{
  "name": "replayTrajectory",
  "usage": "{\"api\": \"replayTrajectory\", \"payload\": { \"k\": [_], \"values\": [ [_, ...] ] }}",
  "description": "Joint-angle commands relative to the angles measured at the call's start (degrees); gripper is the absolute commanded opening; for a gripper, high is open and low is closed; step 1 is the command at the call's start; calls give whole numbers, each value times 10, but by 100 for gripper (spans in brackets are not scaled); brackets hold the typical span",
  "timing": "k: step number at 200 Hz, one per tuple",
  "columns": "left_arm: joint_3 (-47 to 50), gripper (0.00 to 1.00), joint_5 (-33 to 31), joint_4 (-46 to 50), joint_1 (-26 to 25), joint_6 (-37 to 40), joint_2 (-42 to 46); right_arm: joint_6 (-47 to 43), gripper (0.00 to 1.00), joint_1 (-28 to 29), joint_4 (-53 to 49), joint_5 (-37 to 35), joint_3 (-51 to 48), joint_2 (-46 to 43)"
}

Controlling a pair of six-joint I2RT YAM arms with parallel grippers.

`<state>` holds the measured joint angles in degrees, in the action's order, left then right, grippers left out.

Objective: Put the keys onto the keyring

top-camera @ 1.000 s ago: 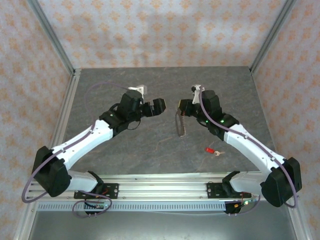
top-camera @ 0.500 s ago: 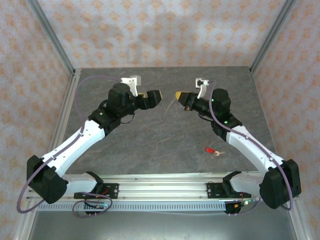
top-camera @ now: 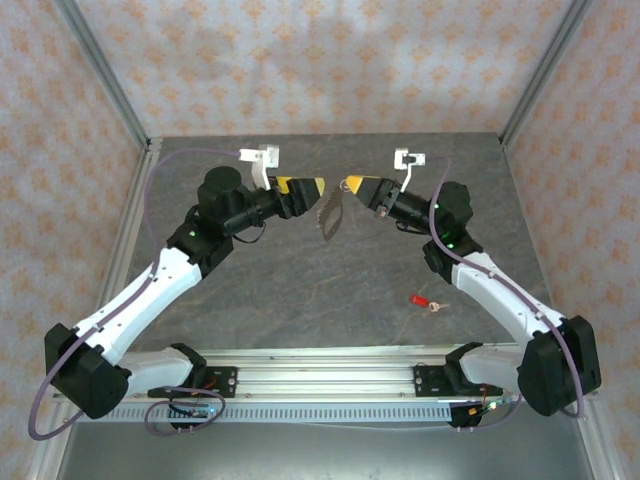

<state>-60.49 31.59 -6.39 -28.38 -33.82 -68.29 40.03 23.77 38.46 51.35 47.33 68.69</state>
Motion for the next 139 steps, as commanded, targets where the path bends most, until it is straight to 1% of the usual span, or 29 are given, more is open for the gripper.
{"api": "replayTrajectory", "payload": {
  "k": [1, 9, 27, 42, 85, 139],
  "values": [
    [11, 68, 42, -69, 2, -25, -4, 27, 0, -3, 65, 31, 5, 13],
    [12, 64, 46, -80, 2, -32, -10, 28, 0, -3, 65, 33, 6, 15],
    [17, 51, 59, -113, 2, -50, -25, 30, 0, -3, 67, 39, 5, 20],
    [17, 46, 71, -138, 1, -62, -36, 32, 0, -3, 68, 43, 3, 25],
    [16, 43, 86, -158, -4, -68, -58, 34, 0, -2, 68, 49, 1, 31],
    [3, 41, 93, -163, -24, -65, -83, 37, 0, 0, 75, 53, 1, 40]
  ]
}}
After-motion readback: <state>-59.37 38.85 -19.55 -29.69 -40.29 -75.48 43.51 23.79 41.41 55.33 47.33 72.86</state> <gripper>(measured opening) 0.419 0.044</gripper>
